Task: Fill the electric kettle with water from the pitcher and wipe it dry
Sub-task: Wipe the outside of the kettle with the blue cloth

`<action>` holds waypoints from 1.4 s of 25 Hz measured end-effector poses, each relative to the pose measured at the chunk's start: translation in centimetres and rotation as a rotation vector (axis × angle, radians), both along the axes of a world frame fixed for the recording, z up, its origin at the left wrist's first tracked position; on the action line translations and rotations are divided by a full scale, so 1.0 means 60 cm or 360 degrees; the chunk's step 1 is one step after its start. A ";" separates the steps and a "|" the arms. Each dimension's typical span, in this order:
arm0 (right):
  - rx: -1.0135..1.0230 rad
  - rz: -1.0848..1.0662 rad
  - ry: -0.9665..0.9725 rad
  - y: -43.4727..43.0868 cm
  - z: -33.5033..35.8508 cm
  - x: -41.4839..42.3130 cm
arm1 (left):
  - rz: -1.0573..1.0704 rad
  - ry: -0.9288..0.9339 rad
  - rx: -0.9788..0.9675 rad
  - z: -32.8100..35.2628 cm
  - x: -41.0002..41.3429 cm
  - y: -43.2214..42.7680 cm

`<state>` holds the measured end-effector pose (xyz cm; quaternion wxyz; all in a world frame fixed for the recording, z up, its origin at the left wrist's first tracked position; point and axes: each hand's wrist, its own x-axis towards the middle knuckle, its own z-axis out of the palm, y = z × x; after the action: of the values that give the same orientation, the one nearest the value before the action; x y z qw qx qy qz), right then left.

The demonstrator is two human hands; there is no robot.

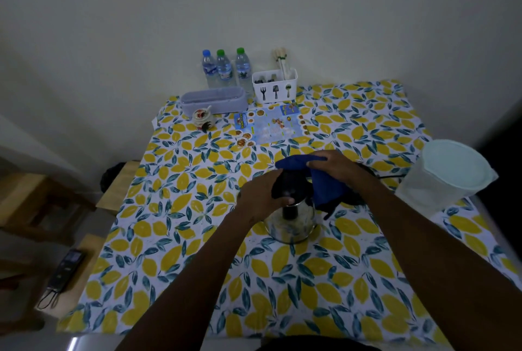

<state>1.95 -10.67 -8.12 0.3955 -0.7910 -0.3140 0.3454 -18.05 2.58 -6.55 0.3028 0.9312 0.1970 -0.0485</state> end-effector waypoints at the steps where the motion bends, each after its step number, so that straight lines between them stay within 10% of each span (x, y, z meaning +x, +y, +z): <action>1: -0.0004 0.0062 0.0128 0.004 -0.016 -0.009 | 0.0009 0.0016 0.0012 -0.002 0.001 0.000; 11: 0.0138 0.0167 0.0911 0.053 -0.090 -0.011 | 0.0132 -0.0102 -0.0160 -0.017 -0.003 0.006; 18: 0.0717 -0.0807 0.1266 -0.010 -0.151 -0.109 | 0.0114 -0.0140 -0.0210 -0.010 -0.002 0.010; 22: 0.0856 -0.1386 0.0973 -0.014 -0.152 -0.227 | 0.0096 -0.0158 -0.0188 -0.006 -0.005 0.009; 29: 0.0415 -0.1328 -0.0247 0.046 -0.135 -0.363 | 0.0023 -0.0094 -0.0229 -0.006 0.001 0.022; 35: 0.0873 -0.1428 0.0325 0.014 -0.209 -0.351 | 0.0025 -0.0125 -0.0299 -0.021 0.000 0.028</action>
<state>-19.12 -9.81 -20.64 0.7250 -0.6775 0.0165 0.1228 -18.05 4.25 -7.80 0.3966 0.8984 0.1867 -0.0278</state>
